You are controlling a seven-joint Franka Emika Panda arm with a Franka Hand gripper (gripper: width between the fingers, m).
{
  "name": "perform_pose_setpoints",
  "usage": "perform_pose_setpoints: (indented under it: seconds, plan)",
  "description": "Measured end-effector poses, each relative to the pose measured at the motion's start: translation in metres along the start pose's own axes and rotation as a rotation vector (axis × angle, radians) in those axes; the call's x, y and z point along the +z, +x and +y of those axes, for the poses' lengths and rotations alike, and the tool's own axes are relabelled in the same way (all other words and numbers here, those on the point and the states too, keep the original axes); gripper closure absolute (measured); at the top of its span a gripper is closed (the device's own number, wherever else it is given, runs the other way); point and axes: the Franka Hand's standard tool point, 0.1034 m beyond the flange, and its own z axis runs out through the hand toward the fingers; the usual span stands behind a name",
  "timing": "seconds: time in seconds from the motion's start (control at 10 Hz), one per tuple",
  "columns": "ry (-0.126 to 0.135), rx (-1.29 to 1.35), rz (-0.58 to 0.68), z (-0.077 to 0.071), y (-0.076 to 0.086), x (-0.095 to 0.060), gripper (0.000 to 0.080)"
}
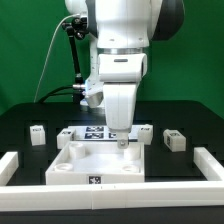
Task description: Assemble one leg
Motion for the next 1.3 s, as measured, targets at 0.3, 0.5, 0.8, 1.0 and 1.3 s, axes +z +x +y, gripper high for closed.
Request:
perform_pose_setpoints:
  seconds: [0.3,0.5,0.8,1.0,1.3]
  plan:
    - [0.001,0.001,0.0,0.0,0.0,0.001,0.015]
    - [0.001,-0.005,0.001,-0.004,-0.002,0.001,0.015]
    - [0.038,-0.019,0.001,-0.041,-0.036,0.019,0.015]
    - [0.053,0.001,0.004,-0.048,-0.046,0.03,0.015]
    - [0.065,0.011,0.011,-0.054,-0.048,0.05,0.015]
